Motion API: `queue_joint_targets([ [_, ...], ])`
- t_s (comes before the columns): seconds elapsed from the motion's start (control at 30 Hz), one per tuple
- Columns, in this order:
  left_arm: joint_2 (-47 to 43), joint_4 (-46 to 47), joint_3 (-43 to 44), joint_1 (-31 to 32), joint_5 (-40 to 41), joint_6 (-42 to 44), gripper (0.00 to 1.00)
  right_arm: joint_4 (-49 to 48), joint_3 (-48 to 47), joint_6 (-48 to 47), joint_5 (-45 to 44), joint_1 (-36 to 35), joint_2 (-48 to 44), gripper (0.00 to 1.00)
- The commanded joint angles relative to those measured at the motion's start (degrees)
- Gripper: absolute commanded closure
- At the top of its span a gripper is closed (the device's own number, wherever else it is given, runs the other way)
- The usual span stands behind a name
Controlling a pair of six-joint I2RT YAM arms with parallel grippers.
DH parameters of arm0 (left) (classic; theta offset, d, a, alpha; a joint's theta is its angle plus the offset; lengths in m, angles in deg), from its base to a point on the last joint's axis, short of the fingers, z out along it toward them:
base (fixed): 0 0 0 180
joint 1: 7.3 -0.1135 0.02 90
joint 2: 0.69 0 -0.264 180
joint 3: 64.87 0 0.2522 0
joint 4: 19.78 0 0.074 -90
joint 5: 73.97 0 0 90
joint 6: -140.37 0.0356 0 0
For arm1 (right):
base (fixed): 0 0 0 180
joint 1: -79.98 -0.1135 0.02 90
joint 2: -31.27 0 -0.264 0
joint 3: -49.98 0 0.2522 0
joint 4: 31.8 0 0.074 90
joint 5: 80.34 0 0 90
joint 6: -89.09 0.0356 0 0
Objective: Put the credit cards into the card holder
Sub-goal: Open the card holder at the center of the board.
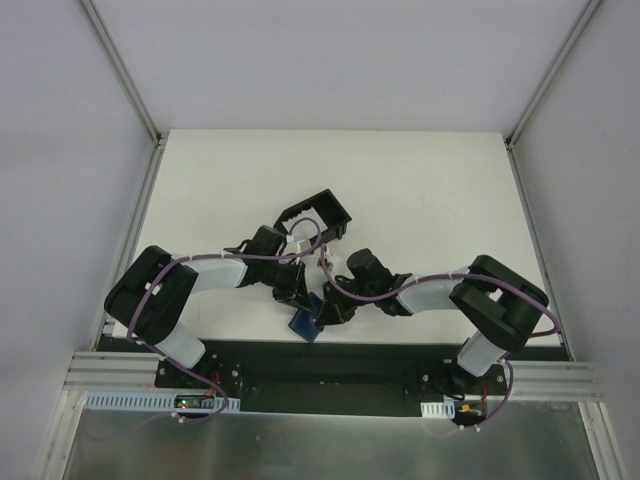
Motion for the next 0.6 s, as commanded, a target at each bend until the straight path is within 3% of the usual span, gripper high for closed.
queue_joint_targets([
  [0.0, -0.2, 6.9, -1.1, 0.1, 20.6, -4.6, 1.00, -7.0, 0.4, 0.1, 12.9, -3.5, -2.3, 0.95],
  [0.13, -0.5, 6.9, -1.3, -0.8, 22.8, -5.3, 1.00, -6.7, 2.3, 0.0, 14.8, -3.7, -4.5, 0.94],
  [0.27, -1.8, 6.5, -1.6, -1.0, 22.8, -4.3, 1.00, -1.5, 3.1, -1.6, 11.2, -3.5, -5.5, 0.84],
  [0.33, -2.9, 6.1, -2.6, -1.1, 23.7, -3.7, 1.00, -0.5, 4.0, -1.5, 10.5, -3.3, -6.4, 0.71],
  [0.57, -4.0, 5.4, -4.0, -1.1, 21.5, -2.8, 1.00, 3.9, 3.3, -1.7, 4.6, -2.6, -5.7, 0.62],
])
